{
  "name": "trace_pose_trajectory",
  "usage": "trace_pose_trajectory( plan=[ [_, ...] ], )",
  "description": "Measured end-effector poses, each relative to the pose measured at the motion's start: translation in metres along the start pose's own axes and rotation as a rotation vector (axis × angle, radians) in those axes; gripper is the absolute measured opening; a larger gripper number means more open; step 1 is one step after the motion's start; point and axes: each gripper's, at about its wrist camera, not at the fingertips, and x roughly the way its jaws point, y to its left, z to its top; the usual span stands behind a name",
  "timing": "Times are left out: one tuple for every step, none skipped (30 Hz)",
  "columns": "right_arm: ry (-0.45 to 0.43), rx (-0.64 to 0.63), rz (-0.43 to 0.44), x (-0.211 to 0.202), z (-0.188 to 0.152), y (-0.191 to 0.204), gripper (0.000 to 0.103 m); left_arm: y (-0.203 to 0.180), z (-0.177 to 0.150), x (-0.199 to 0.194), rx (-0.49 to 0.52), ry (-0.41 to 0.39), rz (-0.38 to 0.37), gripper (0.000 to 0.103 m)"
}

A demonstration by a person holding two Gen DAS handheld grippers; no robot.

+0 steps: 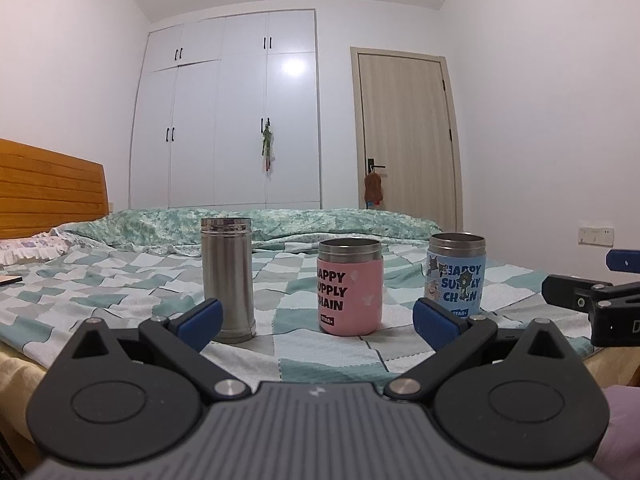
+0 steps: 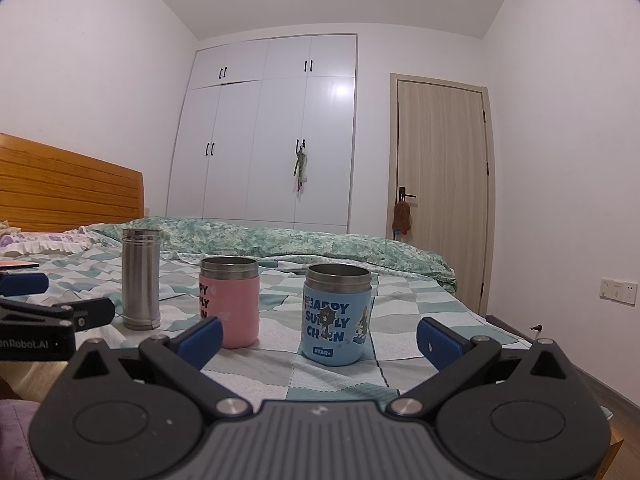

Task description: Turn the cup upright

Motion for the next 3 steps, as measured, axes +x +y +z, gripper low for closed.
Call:
trace_pose_trajectory(
  plan=[
    [0.0,0.0,0.0,0.0001,0.0,0.0001,0.103,0.0,-0.0001,-0.0007,0.0,-0.004,-0.001,0.103],
    [0.0,-0.001,0.0,0.0002,0.0,0.0002,0.103,0.0003,-0.0003,-0.0011,0.0,-0.005,-0.003,0.103],
    [0.0,-0.001,0.0,0.0002,0.0001,0.0002,0.103,0.0001,-0.0002,-0.0005,0.003,-0.002,-0.004,0.103]
  ],
)
